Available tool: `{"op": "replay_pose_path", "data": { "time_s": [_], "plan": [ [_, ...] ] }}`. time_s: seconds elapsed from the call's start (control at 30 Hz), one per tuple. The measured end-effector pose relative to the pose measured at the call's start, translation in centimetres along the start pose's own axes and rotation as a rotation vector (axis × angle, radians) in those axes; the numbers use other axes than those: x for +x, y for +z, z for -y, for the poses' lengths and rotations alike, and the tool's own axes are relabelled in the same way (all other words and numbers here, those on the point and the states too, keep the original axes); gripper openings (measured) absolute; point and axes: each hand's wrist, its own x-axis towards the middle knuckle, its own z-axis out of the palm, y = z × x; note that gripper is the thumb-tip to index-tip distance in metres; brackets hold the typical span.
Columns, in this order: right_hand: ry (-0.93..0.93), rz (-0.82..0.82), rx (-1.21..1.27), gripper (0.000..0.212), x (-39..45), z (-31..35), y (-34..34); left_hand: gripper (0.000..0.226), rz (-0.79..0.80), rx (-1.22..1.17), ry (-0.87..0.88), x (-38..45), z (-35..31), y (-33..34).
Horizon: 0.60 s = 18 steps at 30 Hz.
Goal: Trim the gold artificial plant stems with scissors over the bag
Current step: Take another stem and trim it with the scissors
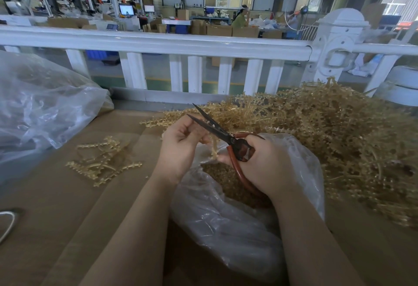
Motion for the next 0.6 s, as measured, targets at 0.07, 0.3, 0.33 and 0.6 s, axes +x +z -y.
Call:
{"op": "replay_pose_path", "data": {
  "time_s": [0.07, 0.3, 0.33, 0.6],
  "plan": [
    [-0.002, -0.018, -0.014, 0.037, 0.01, 0.04, 0.02, 0.021, 0.004, 0.024, -0.001, -0.03, -0.05, -0.04],
    [0.014, -0.049, 0.030, 0.041, 0.02, -0.19, 0.14, 0.014, 0.047, 0.049, -0.020, 0.09, -0.14, -0.15],
    [0.013, -0.055, 0.037, 0.041, -0.01, -0.17, 0.12, 0.014, 0.053, 0.044, -0.023, 0.10, -0.17, -0.12],
    [0.014, 0.004, 0.008, 0.057, 0.09, 0.04, -0.17, 0.017, 0.001, 0.022, -0.069, 0.01, -0.64, -0.12]
  ]
}}
